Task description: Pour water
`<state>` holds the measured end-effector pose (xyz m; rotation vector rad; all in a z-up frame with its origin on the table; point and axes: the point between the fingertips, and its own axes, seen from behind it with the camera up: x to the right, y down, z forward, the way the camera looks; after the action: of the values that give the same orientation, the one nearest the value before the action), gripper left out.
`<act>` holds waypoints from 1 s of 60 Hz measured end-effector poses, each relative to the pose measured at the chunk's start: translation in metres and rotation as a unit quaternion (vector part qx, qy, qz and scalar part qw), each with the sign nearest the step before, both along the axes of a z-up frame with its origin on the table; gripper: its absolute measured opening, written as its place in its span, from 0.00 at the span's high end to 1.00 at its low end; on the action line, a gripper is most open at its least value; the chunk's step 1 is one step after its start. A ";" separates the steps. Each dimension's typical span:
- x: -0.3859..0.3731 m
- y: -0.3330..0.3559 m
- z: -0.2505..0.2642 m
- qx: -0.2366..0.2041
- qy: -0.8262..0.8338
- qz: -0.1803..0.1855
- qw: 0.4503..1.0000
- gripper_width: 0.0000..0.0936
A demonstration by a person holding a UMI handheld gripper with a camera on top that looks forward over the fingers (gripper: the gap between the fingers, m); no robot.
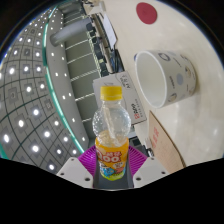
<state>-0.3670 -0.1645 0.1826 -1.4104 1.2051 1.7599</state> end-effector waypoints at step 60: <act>0.307 0.040 -0.110 0.117 -0.796 0.057 0.591 0.57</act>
<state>-0.0598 -0.1243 0.0727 -1.9579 -0.1659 0.0900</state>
